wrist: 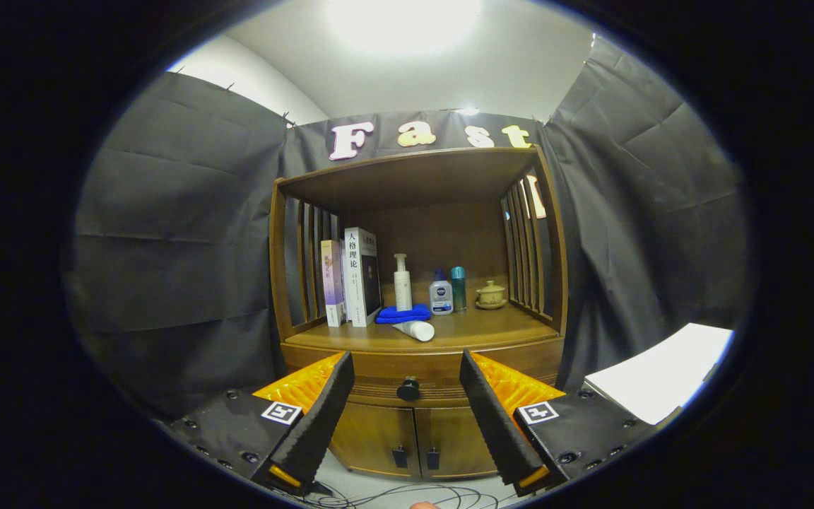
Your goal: Pull open the drawer, take out the items inside it, and place them on the countertop above the cabinet.
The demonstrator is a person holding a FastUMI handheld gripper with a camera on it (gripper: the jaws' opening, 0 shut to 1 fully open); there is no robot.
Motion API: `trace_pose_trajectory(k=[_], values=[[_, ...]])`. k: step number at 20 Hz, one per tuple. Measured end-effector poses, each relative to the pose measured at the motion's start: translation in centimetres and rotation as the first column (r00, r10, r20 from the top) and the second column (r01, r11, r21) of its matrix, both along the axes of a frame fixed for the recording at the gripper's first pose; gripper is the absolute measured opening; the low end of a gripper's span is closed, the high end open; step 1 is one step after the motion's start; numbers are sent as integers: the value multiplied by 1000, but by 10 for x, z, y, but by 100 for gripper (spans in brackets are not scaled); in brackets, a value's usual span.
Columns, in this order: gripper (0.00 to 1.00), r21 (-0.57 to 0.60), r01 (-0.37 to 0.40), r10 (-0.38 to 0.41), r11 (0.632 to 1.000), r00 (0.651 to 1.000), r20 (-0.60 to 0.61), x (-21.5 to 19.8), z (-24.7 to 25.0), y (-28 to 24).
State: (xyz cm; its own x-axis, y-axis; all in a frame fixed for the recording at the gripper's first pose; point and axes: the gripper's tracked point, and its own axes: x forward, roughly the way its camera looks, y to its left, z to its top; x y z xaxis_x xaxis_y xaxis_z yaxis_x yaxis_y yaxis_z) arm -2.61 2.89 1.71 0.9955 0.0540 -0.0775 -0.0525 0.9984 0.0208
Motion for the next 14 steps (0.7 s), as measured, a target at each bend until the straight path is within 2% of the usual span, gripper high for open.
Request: trace_pose_trajectory(k=[14], values=[[95, 8, -14, 14, 1000, 1000, -1, 8, -7, 8]])
